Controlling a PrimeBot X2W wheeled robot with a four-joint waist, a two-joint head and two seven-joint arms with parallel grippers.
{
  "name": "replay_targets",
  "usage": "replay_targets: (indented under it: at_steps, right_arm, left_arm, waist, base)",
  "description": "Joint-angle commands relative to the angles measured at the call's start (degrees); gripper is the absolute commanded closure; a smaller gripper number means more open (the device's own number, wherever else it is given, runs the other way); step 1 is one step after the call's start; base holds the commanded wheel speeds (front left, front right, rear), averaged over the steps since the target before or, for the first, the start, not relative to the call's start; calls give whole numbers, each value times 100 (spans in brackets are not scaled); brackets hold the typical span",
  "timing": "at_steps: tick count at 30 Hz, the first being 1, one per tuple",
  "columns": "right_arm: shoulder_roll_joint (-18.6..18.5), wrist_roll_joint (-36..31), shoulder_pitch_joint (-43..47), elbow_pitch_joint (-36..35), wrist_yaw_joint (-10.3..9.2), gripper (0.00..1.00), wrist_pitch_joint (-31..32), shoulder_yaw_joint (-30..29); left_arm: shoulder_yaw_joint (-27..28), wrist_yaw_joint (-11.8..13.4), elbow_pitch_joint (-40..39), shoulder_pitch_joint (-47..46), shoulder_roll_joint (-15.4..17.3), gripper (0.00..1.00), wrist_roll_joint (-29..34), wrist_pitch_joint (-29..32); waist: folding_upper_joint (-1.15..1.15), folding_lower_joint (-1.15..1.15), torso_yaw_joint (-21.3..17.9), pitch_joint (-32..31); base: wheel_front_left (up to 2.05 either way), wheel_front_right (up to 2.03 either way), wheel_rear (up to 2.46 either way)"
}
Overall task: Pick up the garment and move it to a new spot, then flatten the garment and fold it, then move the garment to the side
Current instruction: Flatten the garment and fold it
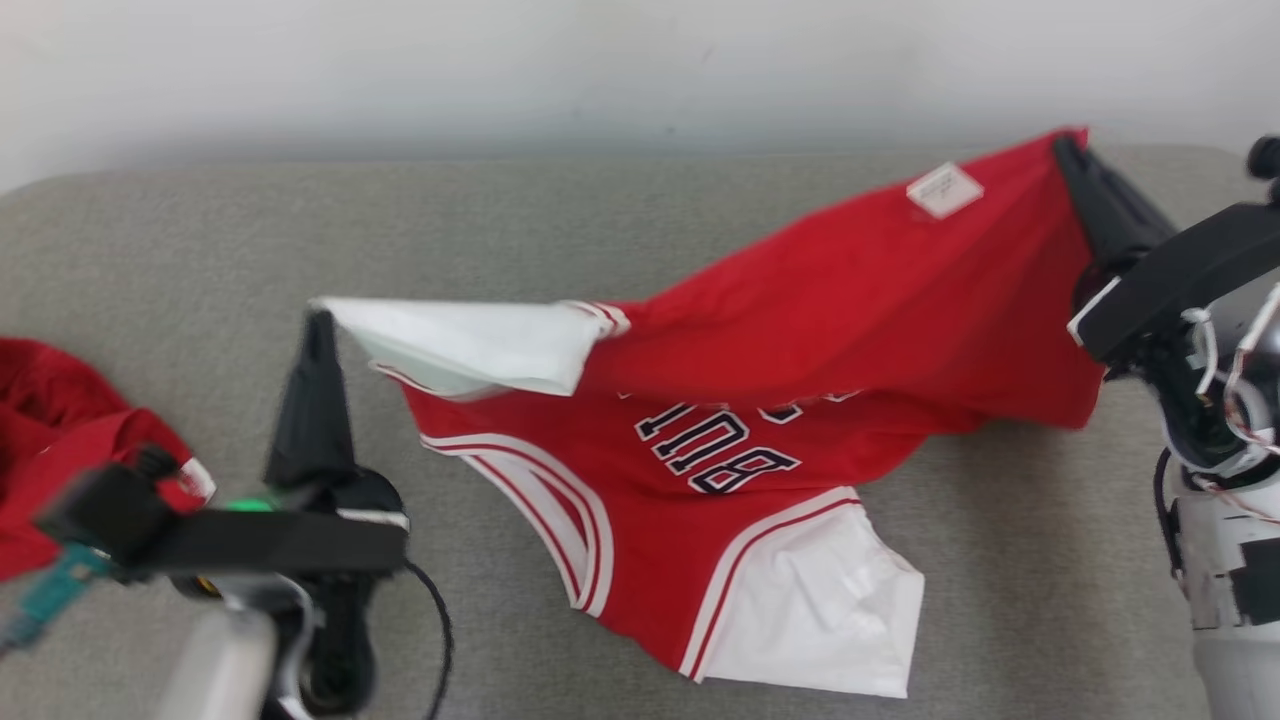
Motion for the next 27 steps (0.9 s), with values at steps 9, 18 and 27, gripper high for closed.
replay_targets:
  at_steps: [9, 18, 27]
  right_arm:
    - [-149, 672, -837, -906, 3, 100, -302, 186]
    - [-203, 294, -2577, 111, 4, 100, -603, 876]
    - [34, -573, -4237, 1521, 3, 100, -2248, 971]
  left_arm:
    - [494, 309, -1300, -1518, 1002, 100, -200, 1217]
    - [457, 211, -347, -4340, 1329, 100, -327, 2001]
    - [308, -304, 1065, -6535, 1515, 100, 649, 953]
  waist:
    - [0, 0, -567, 319]
    - [0, 0, -797, 1726]
    - [0, 0, -911, 2302]
  base:
    - [0, 0, 0]
    - [0, 0, 0]
    - [0, 0, 0]
